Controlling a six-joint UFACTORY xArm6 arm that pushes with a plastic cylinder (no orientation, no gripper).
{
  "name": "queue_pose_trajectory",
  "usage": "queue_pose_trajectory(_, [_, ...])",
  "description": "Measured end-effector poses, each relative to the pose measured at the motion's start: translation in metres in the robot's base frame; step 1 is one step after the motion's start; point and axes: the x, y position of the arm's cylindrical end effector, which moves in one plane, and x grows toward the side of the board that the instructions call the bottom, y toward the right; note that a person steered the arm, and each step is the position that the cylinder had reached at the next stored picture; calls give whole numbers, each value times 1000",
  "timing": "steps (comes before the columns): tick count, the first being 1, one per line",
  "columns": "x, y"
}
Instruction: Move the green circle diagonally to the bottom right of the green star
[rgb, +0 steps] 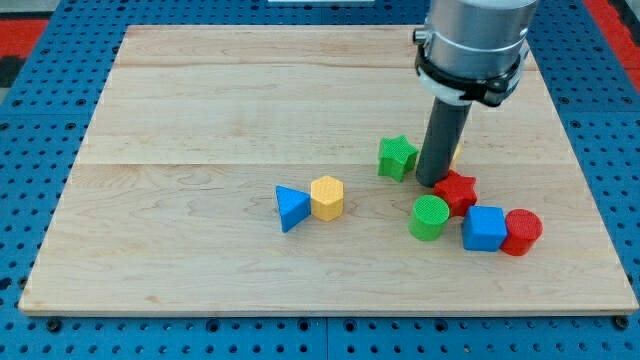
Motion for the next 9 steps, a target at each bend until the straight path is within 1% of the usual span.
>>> queue_pose_trajectory(1, [-12,-8])
queue_pose_trajectory(2, [5,-40])
queue_pose_trajectory(4, [61,-45])
queue_pose_trajectory(5, [79,-45])
queue_pose_trajectory(6, [104,-23])
queue_pose_trajectory(7, [92,-14])
queue_pose_trajectory(9, [57,-18])
